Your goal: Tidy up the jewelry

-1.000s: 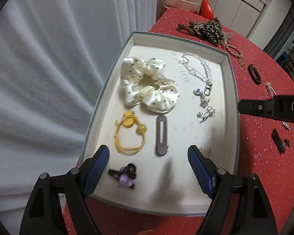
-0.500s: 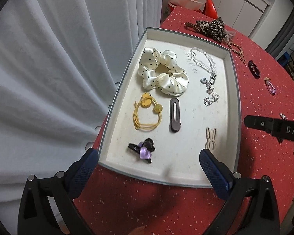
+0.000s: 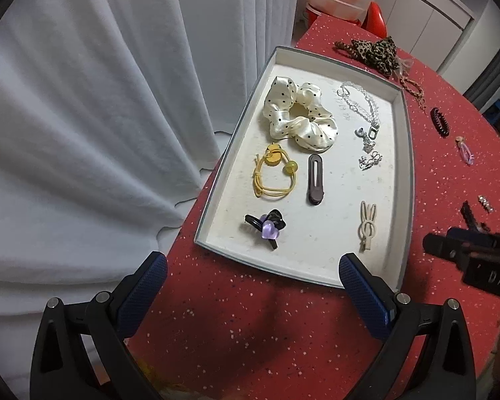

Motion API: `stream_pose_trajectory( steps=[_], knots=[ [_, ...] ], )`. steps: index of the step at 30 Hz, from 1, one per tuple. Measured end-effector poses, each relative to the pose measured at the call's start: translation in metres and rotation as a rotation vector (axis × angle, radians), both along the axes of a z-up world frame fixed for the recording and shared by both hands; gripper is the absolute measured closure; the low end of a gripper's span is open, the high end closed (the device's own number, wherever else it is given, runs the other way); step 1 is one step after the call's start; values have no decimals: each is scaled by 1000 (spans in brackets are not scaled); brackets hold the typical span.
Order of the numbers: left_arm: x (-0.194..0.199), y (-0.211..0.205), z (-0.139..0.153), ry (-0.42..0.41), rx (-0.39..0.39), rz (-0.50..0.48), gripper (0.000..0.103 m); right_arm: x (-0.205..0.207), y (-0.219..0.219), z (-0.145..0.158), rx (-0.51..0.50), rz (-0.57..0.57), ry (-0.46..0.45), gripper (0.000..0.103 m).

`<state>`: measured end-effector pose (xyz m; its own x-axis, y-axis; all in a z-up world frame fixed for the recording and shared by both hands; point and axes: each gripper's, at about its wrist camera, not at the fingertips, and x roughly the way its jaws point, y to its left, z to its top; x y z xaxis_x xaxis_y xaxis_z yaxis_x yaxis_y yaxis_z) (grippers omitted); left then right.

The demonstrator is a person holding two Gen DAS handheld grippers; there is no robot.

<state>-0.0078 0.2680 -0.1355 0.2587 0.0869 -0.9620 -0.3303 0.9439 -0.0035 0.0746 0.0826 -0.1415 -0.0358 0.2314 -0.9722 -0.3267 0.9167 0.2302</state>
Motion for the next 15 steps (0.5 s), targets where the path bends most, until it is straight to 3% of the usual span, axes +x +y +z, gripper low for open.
stream_pose_trajectory(
  steps=[2,15],
  knots=[
    [-3,1,4,0,-9,6,0,-6,2,2,-2,9,4,42],
    [-14,-3,24,6,3,-6,0,-27,6,22,3,35,0,38]
  ],
)
